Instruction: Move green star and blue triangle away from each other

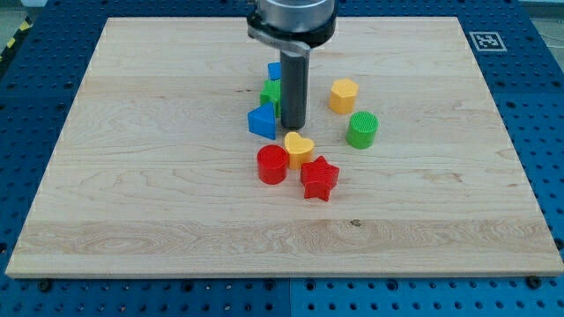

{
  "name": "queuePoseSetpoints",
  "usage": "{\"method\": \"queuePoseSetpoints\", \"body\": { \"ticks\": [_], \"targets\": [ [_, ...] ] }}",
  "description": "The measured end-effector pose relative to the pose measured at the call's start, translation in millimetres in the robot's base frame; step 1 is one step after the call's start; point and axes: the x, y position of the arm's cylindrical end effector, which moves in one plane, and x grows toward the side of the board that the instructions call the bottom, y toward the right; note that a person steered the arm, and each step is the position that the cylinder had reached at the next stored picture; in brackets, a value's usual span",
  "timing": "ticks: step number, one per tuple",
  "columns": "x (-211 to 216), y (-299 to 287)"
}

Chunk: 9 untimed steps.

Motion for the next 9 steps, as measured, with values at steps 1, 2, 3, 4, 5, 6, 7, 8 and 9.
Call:
{"method": "queuePoseSetpoints", "body": {
  "ticks": [1,2,3,4,5,6,7,8,9],
  "targets": [
    [-3,-32],
    [-3,-49],
    [-3,-49],
    [-16,-49],
    [-23,-49],
    [-23,-49],
    [-30,-59],
    [-34,-61],
    [-40,-66]
  ]
}}
